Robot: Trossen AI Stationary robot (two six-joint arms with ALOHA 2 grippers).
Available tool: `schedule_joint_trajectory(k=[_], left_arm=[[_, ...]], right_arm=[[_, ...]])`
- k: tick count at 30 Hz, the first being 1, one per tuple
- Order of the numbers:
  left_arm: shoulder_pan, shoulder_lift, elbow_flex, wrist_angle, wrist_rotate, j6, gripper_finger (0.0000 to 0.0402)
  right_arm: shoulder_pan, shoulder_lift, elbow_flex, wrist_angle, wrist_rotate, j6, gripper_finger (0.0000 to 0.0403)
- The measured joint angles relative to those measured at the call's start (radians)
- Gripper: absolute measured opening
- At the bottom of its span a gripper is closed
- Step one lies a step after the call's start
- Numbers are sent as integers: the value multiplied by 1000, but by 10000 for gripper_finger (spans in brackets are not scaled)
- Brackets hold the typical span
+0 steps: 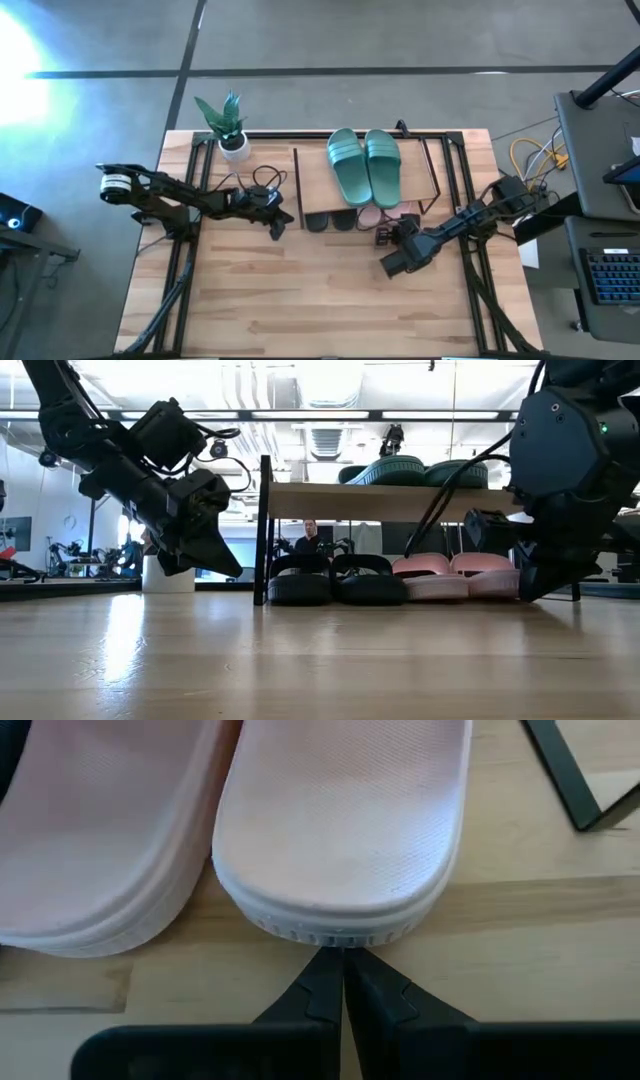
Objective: Pick and place slides into the shelf
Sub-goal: Adjust the right pink slipper under the shelf, then adjust the green slippers on the shelf
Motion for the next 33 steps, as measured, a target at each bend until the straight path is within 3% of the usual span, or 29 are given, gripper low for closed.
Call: schedule_joint_trajectory(k=[5, 9, 11, 14, 16, 18, 20, 24, 27, 30, 33], left_arm=[[-1, 0, 0, 0, 42, 0, 0], [-11, -1, 1, 8, 55, -6, 0], [-23, -3, 8, 41, 110, -37, 0], [-63, -31, 24, 306, 304, -126, 0], [-107, -71, 32, 501, 332, -174, 0], [-128, -116, 45, 567, 323, -178, 0], [-118, -185, 50, 543, 297, -192, 0], [-53, -385, 66, 467, 231, -205, 0], [-8, -543, 66, 328, 91, -133, 0], [1, -676, 61, 160, 10, -97, 0], [0, -804, 54, 39, 8, -167, 0]], right_arm=[[27, -18, 10, 9, -2, 13, 8], [99, -43, 51, 11, -5, 1, 8], [147, -67, 77, 27, -4, -33, 8], [231, -138, 102, 165, 41, -147, 8], [268, -198, 100, 322, 112, -316, 8], [271, -280, 85, 436, 112, -538, 8], [253, -367, 80, 468, 81, -662, 8], [243, -533, 78, 440, 146, -672, 8], [253, -623, 78, 458, 222, -755, 8], [255, -673, 80, 544, 247, -963, 8], [256, -674, 83, 783, 143, -1317, 8]])
